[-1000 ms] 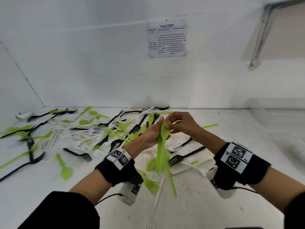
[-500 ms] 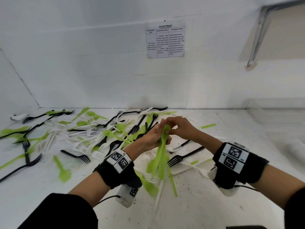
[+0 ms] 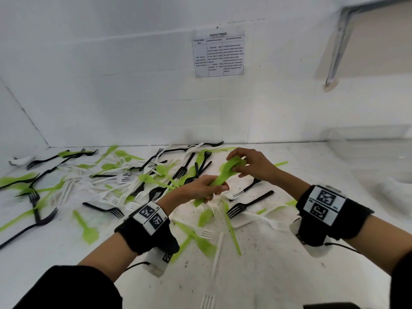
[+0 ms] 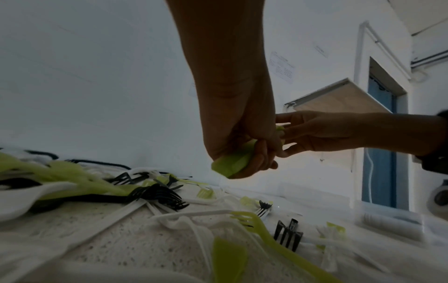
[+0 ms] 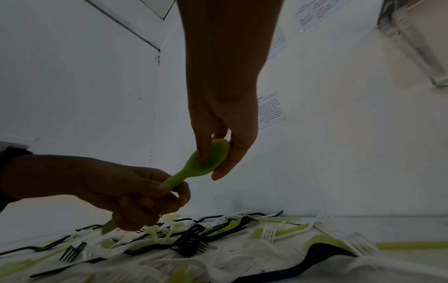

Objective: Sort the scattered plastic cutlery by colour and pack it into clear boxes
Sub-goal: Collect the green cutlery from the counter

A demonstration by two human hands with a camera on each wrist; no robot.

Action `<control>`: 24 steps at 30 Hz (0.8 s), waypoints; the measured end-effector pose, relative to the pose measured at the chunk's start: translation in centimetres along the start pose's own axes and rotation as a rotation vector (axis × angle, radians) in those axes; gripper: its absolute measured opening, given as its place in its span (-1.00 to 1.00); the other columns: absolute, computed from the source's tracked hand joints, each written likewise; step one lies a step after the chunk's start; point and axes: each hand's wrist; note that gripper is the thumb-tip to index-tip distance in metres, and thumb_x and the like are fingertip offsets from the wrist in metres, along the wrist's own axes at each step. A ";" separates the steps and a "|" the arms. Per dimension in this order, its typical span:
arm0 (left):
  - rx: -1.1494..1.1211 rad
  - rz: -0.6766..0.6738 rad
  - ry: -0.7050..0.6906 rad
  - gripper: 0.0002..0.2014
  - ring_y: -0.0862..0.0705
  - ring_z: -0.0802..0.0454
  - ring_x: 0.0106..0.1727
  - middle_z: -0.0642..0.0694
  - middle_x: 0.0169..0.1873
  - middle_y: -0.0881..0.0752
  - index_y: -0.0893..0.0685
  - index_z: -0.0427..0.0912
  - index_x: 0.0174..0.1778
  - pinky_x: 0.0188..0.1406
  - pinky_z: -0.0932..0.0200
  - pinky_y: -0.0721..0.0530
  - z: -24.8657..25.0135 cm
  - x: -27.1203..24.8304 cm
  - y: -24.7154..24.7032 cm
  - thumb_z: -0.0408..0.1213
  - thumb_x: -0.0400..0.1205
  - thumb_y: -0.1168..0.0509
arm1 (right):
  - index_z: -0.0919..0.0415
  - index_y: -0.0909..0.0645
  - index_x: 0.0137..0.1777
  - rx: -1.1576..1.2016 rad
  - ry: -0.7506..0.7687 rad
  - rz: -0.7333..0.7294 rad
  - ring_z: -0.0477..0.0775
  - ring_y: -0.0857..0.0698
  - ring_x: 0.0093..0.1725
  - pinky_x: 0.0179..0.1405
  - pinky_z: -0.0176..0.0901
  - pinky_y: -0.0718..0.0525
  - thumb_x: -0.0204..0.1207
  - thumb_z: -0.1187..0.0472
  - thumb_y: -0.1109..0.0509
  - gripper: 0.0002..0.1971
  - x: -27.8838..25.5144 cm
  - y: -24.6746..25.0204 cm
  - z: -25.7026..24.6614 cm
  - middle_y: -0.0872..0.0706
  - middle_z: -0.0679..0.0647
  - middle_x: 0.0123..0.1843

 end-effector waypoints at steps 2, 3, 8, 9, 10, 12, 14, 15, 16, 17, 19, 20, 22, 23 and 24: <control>0.047 0.027 -0.032 -0.85 -0.35 0.19 -0.55 0.02 -0.39 -0.41 -0.52 -0.14 0.11 -0.58 0.34 -0.39 0.0 0.0 -0.2 -0.21 0.68 -0.25 | 0.13 -0.62 -0.02 -0.023 0.003 0.042 -0.14 -0.66 -0.25 -0.31 -0.27 -0.76 0.40 0.47 -0.42 -0.75 -0.5 0.0 0.0 -0.68 0.16 -0.03; 0.064 0.055 -0.052 -0.82 -0.37 0.18 -0.54 0.02 -0.37 -0.42 -0.48 -0.12 0.14 -0.58 0.34 -0.39 0.0 0.1 -0.4 -0.21 0.66 -0.28 | 0.15 -0.62 -0.03 -0.023 -0.003 0.075 -0.16 -0.65 -0.29 -0.32 -0.27 -0.75 0.39 0.47 -0.43 -0.76 -0.8 0.2 0.0 -0.69 0.15 -0.06; 0.130 0.211 -0.247 -0.79 -0.52 0.29 -0.49 0.08 -0.23 -0.58 -0.57 -0.07 0.04 -0.47 0.36 -0.51 0.7 1.1 -1.4 -0.31 0.55 -0.42 | 0.14 -0.62 -0.08 -0.076 -0.029 0.196 -0.03 -0.65 -0.38 -0.34 -0.32 -0.63 0.38 0.40 -0.48 -0.81 -3.4 1.7 0.8 -0.72 0.18 -0.20; 0.139 0.216 -0.266 -0.79 -0.53 0.30 -0.47 0.10 -0.22 -0.60 -0.61 -0.08 0.03 -0.43 0.38 -0.53 0.8 1.4 -1.6 -0.31 0.53 -0.44 | 0.14 -0.62 -0.08 -0.086 -0.027 0.198 -0.10 -0.63 -0.38 -0.35 -0.42 -0.60 0.37 0.40 -0.49 -0.80 -4.0 2.0 1.1 -0.71 0.14 -0.20; 0.146 0.208 -0.276 -0.79 -0.53 0.30 -0.46 0.11 -0.22 -0.62 -0.65 -0.08 0.02 -0.39 0.41 -0.52 1.0 1.8 -1.8 -0.32 0.50 -0.47 | 0.13 -0.62 -0.08 -0.099 -0.018 0.198 -0.17 -0.61 -0.38 -0.34 -0.48 -0.57 0.36 0.40 -0.50 -0.78 -4.6 2.3 1.3 -0.70 0.11 -0.19; 0.143 0.166 -0.296 -0.78 -0.52 0.32 -0.45 0.12 -0.24 -0.65 -0.69 -0.09 0.01 -0.33 0.43 -0.50 1.4 2.6 -2.6 -0.34 0.47 -0.49 | 0.12 -0.63 -0.10 -0.113 0.000 0.200 -0.22 -0.59 -0.40 -0.33 -0.41 -0.59 0.33 0.43 -0.51 -0.76 -5.8 3.0 1.7 -0.70 0.10 -0.16; 0.154 0.123 -0.330 -0.76 -0.55 0.40 -0.42 0.11 -0.23 -0.66 -0.71 -0.18 0.04 -0.28 0.48 -0.47 2.1 3.4 -3.7 -0.39 0.47 -0.49 | 0.13 -0.66 -0.09 -0.123 0.001 0.214 -0.16 -0.57 -0.45 -0.38 -0.30 -0.63 0.33 0.44 -0.53 -0.75 -7.1 3.8 2.2 -0.69 0.16 -0.15; 0.174 0.117 -0.348 -0.72 -0.56 0.45 -0.40 0.08 -0.20 -0.66 -0.71 -0.23 0.09 -0.27 0.51 -0.44 2.5 3.8 -4.4 -0.42 0.47 -0.48 | 0.14 -0.68 -0.09 -0.135 -0.002 0.222 -0.15 -0.58 -0.47 -0.40 -0.29 -0.63 0.32 0.43 -0.54 -0.76 -7.6 4.2 2.5 -0.69 0.19 -0.14; 0.203 0.112 -0.358 -0.68 -0.55 0.50 -0.40 0.05 -0.16 -0.66 -0.70 -0.26 0.15 -0.29 0.54 -0.42 2.9 4.1 -5.1 -0.43 0.47 -0.48 | 0.13 -0.69 -0.09 -0.144 -0.012 0.232 -0.14 -0.59 -0.46 -0.39 -0.28 -0.63 0.32 0.42 -0.56 -0.76 -8.2 4.7 2.8 -0.69 0.21 -0.13; 0.235 0.107 -0.362 -0.65 -0.54 0.52 -0.42 0.03 -0.13 -0.65 -0.69 -0.27 0.19 -0.31 0.57 -0.40 3.2 4.5 -5.8 -0.43 0.47 -0.47 | 0.13 -0.70 -0.10 -0.148 -0.024 0.247 -0.13 -0.61 -0.42 -0.36 -0.26 -0.64 0.31 0.41 -0.56 -0.77 -8.8 5.1 3.2 -0.70 0.22 -0.12; 0.286 0.088 -0.370 -0.63 -0.60 0.46 -0.30 0.01 -0.07 -0.67 -0.69 -0.23 0.21 -0.23 0.56 -0.44 4.0 5.4 -7.1 -0.38 0.48 -0.48 | 0.15 -0.73 -0.09 -0.183 -0.051 0.296 0.00 -0.68 -0.23 -0.20 -0.20 -0.63 0.29 0.39 -0.58 -0.78 -10.1 6.0 4.0 -0.74 0.21 -0.10; 0.293 0.075 -0.373 -0.64 -0.64 0.34 -0.18 0.01 -0.05 -0.69 -0.70 -0.20 0.20 -0.11 0.47 -0.50 4.4 5.8 -7.8 -0.34 0.47 -0.49 | 0.17 -0.74 -0.09 -0.212 -0.066 0.322 0.06 -0.69 -0.15 -0.12 -0.17 -0.60 0.28 0.38 -0.58 -0.78 -10.8 6.6 4.4 -0.76 0.19 -0.10; 0.263 0.039 -0.385 -0.68 -0.67 0.16 -0.13 0.05 -0.11 -0.72 -0.72 -0.12 0.14 -0.02 0.35 -0.54 5.6 6.6 -9.1 -0.31 0.46 -0.50 | 0.18 -0.75 -0.08 -0.240 -0.102 0.366 0.01 -0.66 -0.15 -0.08 -0.18 -0.55 0.28 0.38 -0.56 -0.78 -12.2 8.0 5.0 -0.77 0.17 -0.12; 0.253 0.016 -0.397 -0.70 -0.66 0.21 -0.20 0.09 -0.16 -0.72 -0.71 -0.09 0.11 -0.07 0.40 -0.53 6.3 7.0 -9.9 -0.30 0.46 -0.50 | 0.18 -0.75 -0.07 -0.244 -0.118 0.384 -0.11 -0.63 -0.21 -0.11 -0.22 -0.54 0.29 0.39 -0.54 -0.78 -12.9 8.8 5.3 -0.77 0.16 -0.12; 0.250 -0.008 -0.408 -0.72 -0.65 0.27 -0.27 0.12 -0.20 -0.71 -0.71 -0.07 0.09 -0.11 0.44 -0.53 7.2 7.5 -10.7 -0.31 0.47 -0.50 | 0.18 -0.75 -0.07 -0.246 -0.131 0.401 -0.19 -0.60 -0.27 -0.14 -0.26 -0.53 0.29 0.40 -0.53 -0.78 -13.6 9.7 5.6 -0.77 0.15 -0.13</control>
Point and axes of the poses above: each hand's wrist, its own x-axis towards the middle knuckle, its own y-axis out of the back of the hand, z = x × y
